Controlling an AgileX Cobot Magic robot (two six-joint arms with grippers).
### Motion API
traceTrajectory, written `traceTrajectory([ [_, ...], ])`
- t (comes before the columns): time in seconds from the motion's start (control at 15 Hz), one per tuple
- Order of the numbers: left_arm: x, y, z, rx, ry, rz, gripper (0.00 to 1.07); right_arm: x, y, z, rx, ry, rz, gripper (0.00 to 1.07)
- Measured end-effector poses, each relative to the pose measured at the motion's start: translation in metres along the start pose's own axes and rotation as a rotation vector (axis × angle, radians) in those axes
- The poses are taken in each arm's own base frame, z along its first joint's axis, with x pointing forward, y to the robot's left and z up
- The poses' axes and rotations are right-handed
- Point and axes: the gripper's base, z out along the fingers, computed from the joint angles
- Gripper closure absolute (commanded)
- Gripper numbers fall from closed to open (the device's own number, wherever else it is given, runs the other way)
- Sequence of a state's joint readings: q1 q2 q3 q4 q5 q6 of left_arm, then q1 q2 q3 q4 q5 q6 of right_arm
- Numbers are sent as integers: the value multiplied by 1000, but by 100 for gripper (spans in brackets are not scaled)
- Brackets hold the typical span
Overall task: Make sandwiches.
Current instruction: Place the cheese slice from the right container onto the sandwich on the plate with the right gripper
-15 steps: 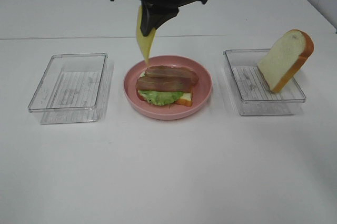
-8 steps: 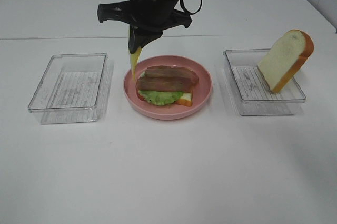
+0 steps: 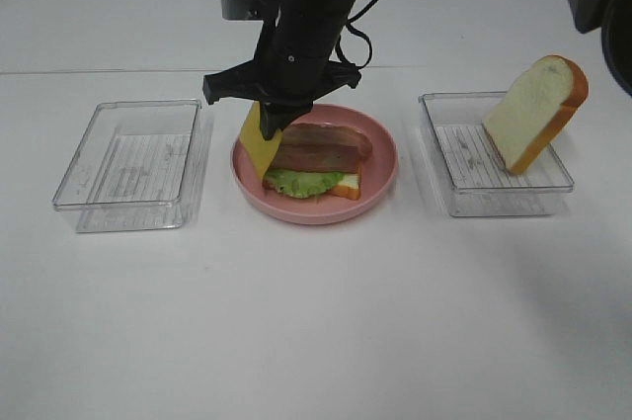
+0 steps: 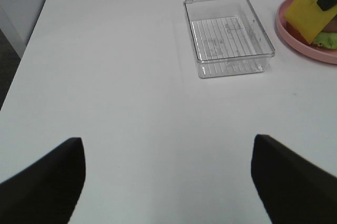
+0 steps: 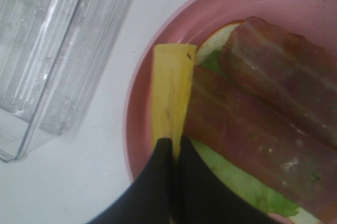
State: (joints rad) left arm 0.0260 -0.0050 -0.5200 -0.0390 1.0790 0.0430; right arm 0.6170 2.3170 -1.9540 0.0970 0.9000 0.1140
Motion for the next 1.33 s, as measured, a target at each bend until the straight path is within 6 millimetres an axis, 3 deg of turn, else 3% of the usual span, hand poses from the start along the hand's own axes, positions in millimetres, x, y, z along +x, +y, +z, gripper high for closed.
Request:
traceTrajectory([
  [0.2,0,0,0,0,0,0,28,4,-9,11,82,34,-58,107],
  [0.47,0,0,0,0,0,0,28,3,-19,10,191,27,-108,107],
  [1.0,0,0,0,0,0,0,28,3,-23,9,235,37,-124,107],
  [1.13,0,0,0,0,0,0,28,5,-23,9,241,53,-118,67],
  [1.33,0,0,0,0,0,0,28,8,-25,8,265,92,-117,26],
])
